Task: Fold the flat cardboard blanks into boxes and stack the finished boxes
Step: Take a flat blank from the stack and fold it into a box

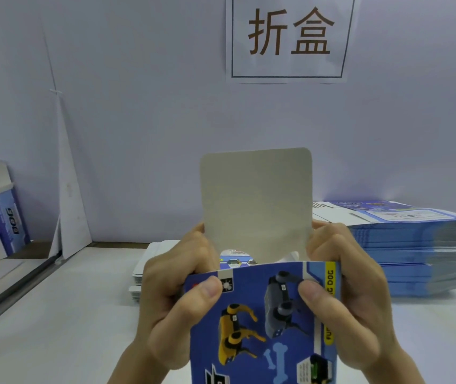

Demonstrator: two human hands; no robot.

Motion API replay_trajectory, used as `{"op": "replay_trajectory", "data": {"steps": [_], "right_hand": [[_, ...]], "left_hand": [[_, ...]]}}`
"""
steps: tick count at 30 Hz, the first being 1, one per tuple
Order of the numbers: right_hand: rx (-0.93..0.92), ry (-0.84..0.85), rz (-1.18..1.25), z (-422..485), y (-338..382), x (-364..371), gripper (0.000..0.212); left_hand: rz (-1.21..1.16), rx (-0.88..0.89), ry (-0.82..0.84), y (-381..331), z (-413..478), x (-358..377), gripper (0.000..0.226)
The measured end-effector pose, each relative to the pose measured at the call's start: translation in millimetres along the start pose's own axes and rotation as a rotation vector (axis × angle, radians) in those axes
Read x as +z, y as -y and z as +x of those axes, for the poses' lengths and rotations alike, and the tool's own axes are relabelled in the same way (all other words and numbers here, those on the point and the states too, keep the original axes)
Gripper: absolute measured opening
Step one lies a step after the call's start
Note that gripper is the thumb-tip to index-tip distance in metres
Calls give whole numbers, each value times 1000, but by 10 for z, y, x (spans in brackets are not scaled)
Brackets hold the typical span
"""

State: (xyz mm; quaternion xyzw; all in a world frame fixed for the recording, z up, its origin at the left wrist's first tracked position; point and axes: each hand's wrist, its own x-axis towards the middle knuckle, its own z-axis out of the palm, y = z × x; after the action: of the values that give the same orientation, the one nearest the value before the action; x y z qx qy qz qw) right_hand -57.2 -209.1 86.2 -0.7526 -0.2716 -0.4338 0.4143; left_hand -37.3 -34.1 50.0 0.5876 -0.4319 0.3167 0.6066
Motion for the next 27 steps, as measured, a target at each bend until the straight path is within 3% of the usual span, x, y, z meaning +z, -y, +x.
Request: {"op": "replay_trajectory", "data": {"steps": [2, 4, 6, 9, 12, 15, 19, 21, 24, 27], "right_hand": [[-69, -78, 46, -362, -82, -101, 12], [-98, -151, -27, -354, -114, -129, 2], [-130, -302, -108, -403, -122, 28, 8], [-173, -581, -176, -339, -113, -30, 7], [-193, -547, -153, -374, -47, 56, 11], [-160, -442, -58, -397, -10, 105, 9], [-192, -341, -75, -396, 24, 83, 19], [-207, -349, -99, -353, 19, 18, 10], [-43, -460, 137, -286, -18, -91, 47], [144, -479, 337, -271, -88, -131, 66]], "left_hand": [[37, -17, 17, -2, 8, -37, 13], [120, -52, -16, 21, 51, -25, 31], [179, -79, -49, 23, 82, -15, 43], [316, -83, 109, 4, 57, 22, 67], [477, -140, 248, 10, -8, 139, 120], [499, -216, 188, -19, -49, 275, 148], [356, -284, -4, -14, 45, 291, 136], [310, -313, -97, 8, 145, 200, 147], [569, -95, 30, 96, 124, 42, 138], [645, -37, 126, 165, 74, -50, 131]]}}
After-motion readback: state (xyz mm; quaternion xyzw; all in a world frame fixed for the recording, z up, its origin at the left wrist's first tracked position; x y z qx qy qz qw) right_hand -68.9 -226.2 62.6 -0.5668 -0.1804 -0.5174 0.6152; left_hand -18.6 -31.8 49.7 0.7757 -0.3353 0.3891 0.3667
